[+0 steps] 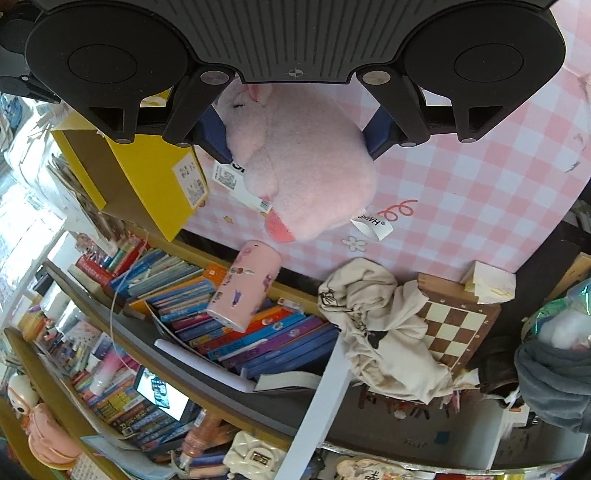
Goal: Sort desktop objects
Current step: 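Close the right gripper on the pearl accessory while the left grasps the pink pig, then lift the pearl accessory with the right gripper toward the yellow box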
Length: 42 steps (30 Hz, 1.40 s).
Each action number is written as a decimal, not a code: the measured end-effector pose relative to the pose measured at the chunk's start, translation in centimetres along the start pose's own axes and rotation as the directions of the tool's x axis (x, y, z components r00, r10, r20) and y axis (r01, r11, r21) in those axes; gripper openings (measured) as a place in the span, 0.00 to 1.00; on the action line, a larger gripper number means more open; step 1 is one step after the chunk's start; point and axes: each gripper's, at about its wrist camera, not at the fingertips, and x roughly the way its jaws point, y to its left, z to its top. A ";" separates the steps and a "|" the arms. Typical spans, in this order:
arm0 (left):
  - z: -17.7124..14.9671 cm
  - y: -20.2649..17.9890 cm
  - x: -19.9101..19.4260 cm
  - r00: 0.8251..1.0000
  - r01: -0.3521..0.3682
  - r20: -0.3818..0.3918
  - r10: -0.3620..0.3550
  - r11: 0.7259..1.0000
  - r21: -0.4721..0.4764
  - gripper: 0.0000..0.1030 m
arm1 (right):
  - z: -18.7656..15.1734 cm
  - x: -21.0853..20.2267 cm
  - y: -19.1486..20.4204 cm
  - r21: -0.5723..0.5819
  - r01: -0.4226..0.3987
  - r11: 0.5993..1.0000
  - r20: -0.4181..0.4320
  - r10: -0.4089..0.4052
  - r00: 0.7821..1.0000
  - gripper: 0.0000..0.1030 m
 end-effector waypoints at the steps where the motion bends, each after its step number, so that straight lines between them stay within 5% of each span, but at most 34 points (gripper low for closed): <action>1: 0.0 -0.1 -0.1 1.000 0.005 0.000 -0.005 1.000 0.003 0.74 | -0.1 -0.1 0.0 0.002 0.003 1.000 0.000 -0.003 1.000 0.49; 15: -0.6 -0.9 -0.4 0.998 0.065 -0.006 -0.065 0.997 0.034 0.74 | -1.3 -1.8 0.7 0.011 0.036 0.999 0.008 -0.036 0.999 0.49; 42: -0.3 0.1 -0.4 0.998 0.067 0.007 -0.067 0.998 0.013 0.74 | -0.8 -1.5 1.3 -0.013 0.039 0.999 0.008 -0.038 0.999 0.49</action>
